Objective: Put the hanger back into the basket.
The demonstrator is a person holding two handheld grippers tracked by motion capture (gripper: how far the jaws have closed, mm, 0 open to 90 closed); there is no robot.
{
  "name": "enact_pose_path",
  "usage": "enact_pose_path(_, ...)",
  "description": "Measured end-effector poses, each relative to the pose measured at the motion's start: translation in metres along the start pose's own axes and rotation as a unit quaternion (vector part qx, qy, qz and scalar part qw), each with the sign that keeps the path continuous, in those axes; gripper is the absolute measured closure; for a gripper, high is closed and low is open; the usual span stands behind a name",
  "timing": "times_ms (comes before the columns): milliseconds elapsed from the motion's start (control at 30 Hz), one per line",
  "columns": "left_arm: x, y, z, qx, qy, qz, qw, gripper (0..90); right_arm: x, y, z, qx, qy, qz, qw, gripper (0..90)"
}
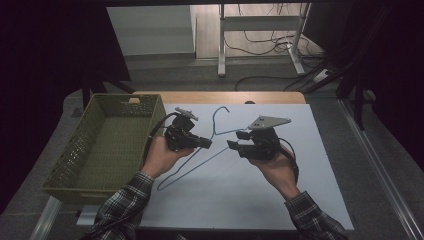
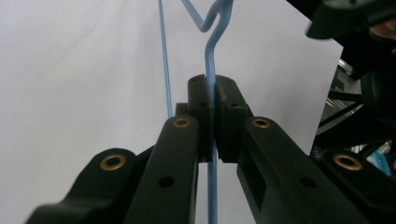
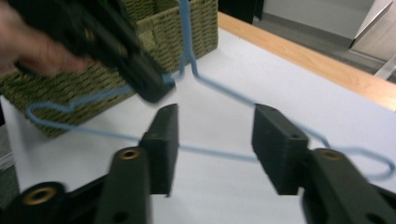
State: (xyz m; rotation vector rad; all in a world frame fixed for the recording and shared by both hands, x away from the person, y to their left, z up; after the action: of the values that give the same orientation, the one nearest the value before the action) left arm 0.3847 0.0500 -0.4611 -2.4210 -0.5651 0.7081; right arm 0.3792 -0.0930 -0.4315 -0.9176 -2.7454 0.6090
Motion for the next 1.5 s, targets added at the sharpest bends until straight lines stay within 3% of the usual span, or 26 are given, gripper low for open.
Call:
enact_pose_path(333, 0.008, -0.038, -0.006, -0.027, -0.008, -0.016, 0.9995, 86.9, -0.010, -0.022, 0.027, 0.016, 0.019, 0.005, 0.9997, 19.0)
enact_pose_path(667, 0.015, -0.083, -0.018, -0.046, -0.007, -0.046, 0.9978, 87.0, -0.019, -0.041, 0.051, 0.026, 0.032, 0.020, 0.9989, 7.3)
enact_pose_path(833, 0.029, -0.121, -0.018, -0.056, -0.009, -0.082, 0.9950, 87.0, -0.024, -0.049, 0.067, 0.039, 0.041, 0.026, 0.9980, 5.1)
enact_pose_path(967, 0.039, -0.140, -0.011, -0.063, -0.018, -0.099, 0.9929, 87.0, -0.026, -0.054, 0.074, 0.041, 0.050, 0.028, 0.9975, 4.4)
enact_pose_path(1000, 0.047, -0.151, -0.005, -0.069, -0.024, -0.107, 0.9916, 87.0, -0.028, -0.058, 0.079, 0.042, 0.056, 0.031, 0.9971, 4.2)
enact_pose_path(1133, 0.058, -0.168, 0.005, -0.075, -0.035, -0.121, 0.9891, 87.0, -0.031, -0.066, 0.089, 0.046, 0.062, 0.036, 0.9964, 3.5)
enact_pose_path(1167, 0.066, -0.178, 0.012, -0.079, -0.041, -0.131, 0.9874, 87.0, -0.032, -0.068, 0.091, 0.046, 0.065, 0.038, 0.9961, 3.3)
enact_pose_path(1500, 0.099, -0.221, 0.042, -0.088, -0.054, -0.172, 0.9798, 87.0, -0.044, -0.082, 0.113, 0.050, 0.081, 0.056, 0.9938, 1.5)
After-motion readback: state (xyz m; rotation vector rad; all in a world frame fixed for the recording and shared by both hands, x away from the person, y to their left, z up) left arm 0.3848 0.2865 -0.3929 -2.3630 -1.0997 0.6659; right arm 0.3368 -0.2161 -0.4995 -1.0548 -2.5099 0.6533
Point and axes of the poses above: each handheld gripper's, and its own axes: y roughly forward along the jaws, z roughly out of its underside, x roughly to its left, the point moved 9 cm from there along y, roughly forward along the jaws, and after that the axes turned 7 degrees about -x, right-handed, at the moved point
